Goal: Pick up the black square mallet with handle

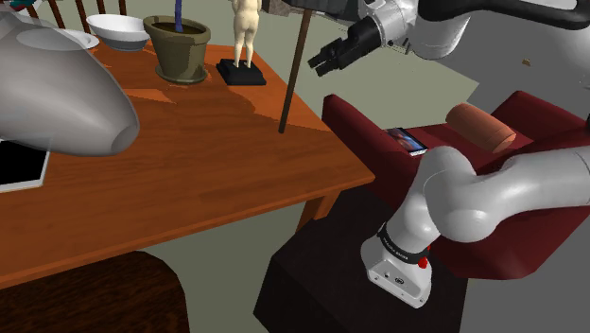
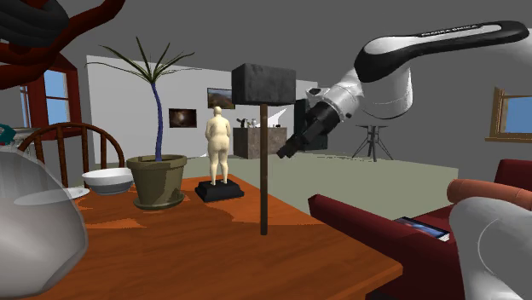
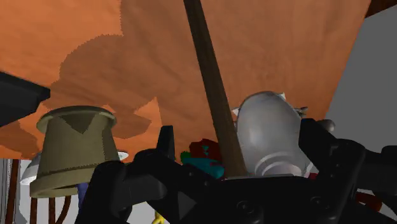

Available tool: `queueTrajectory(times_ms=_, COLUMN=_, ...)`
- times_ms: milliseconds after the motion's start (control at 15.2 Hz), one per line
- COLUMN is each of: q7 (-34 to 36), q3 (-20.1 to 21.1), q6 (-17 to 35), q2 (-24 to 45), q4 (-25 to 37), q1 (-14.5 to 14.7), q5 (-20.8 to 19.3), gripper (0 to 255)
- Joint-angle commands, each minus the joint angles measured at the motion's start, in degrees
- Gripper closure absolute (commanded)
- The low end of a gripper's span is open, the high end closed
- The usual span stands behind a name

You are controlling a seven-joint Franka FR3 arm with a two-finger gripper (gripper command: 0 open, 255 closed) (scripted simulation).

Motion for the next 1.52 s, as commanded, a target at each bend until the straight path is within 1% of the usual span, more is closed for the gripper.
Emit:
queueTrajectory(times_ms=0, q7=-16.79, q3=-11.99, q6=4.44, q2=-3.45, q4=-0.06, q1=11.7, q5=6.75, gripper=0)
queueTrajectory(times_ms=132, q7=-30.97, q3=-23.13, q6=4.59, q2=-8.47, q4=2.72, q1=24.32, q5=10.94, gripper=0)
queueTrajectory(times_ms=198, q7=-33.53, q3=-25.38, q6=4.28, q2=-10.06, q4=3.53, q1=27.13, q5=11.18, gripper=0)
queueTrajectory(times_ms=660, q7=-37.34, q3=-29.3, q6=6.21, q2=-10.64, q4=0.56, q1=27.58, q5=10.33, gripper=0)
queueTrajectory(times_ms=792, q7=-37.67, q3=-29.64, q6=6.36, q2=-10.67, q4=0.34, q1=27.62, q5=10.28, gripper=0)
queueTrajectory(times_ms=858, q7=-37.69, q3=-29.63, q6=6.4, q2=-10.67, q4=0.3, q1=27.63, q5=10.3, gripper=255)
queueTrajectory(times_ms=1452, q7=-37.68, q3=-29.64, q6=6.36, q2=-10.66, q4=0.34, q1=27.62, q5=10.28, gripper=255)
